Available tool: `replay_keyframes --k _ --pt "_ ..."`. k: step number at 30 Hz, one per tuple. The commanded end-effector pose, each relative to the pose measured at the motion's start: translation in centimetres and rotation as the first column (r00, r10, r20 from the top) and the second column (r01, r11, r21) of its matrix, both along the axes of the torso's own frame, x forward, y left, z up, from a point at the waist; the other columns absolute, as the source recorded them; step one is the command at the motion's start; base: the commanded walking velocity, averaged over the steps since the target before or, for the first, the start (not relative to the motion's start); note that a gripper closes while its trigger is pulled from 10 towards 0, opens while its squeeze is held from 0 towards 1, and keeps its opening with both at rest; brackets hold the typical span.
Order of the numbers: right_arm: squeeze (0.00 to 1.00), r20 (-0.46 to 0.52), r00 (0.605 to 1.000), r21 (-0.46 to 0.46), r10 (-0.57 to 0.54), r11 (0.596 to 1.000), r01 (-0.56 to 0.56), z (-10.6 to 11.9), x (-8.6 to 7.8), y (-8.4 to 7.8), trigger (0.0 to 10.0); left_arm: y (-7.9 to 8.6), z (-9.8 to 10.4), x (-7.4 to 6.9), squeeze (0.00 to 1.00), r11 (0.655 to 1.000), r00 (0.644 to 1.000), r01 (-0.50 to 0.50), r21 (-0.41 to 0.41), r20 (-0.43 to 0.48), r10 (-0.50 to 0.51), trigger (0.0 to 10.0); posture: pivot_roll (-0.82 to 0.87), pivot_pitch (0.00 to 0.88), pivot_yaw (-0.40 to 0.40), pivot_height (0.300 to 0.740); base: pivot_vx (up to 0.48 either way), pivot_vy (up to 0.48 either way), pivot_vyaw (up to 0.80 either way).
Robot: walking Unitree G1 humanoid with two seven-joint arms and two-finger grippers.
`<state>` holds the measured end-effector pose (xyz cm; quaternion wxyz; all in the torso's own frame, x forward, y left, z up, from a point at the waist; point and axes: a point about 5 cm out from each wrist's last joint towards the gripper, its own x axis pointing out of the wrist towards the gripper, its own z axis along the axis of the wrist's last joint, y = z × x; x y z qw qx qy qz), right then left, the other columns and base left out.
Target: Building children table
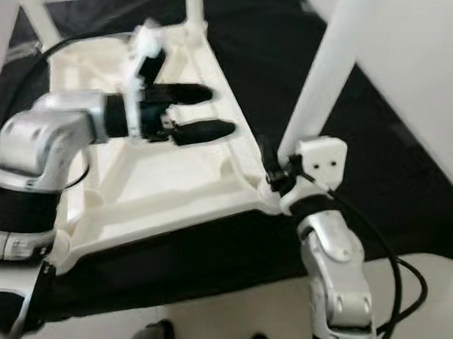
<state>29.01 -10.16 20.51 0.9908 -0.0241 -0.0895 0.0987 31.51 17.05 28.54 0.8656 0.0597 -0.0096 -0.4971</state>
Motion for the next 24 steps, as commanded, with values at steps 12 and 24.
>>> replay_keyframes --k 12,24 --pt "1.0 -0.229 0.958 0.183 0.172 0.974 -0.131 -2.9 0.4 1.4 10.0 4.4 -6.5 -4.2 0.0 0.966 0.953 -0.26 0.011 -0.156 0.259 10.0 0.07 0.237 -0.018 0.74 0.0 0.0 0.0" --pt "0.0 -0.076 0.72 -0.06 0.69 0.717 -0.694 1.2 4.0 -2.0 10.0 -2.6 -12.4 -7.9 0.0 0.988 0.965 -0.154 -0.026 -0.218 0.144 10.0 0.07 0.197 -0.042 0.74 0.0 0.0 0.0"
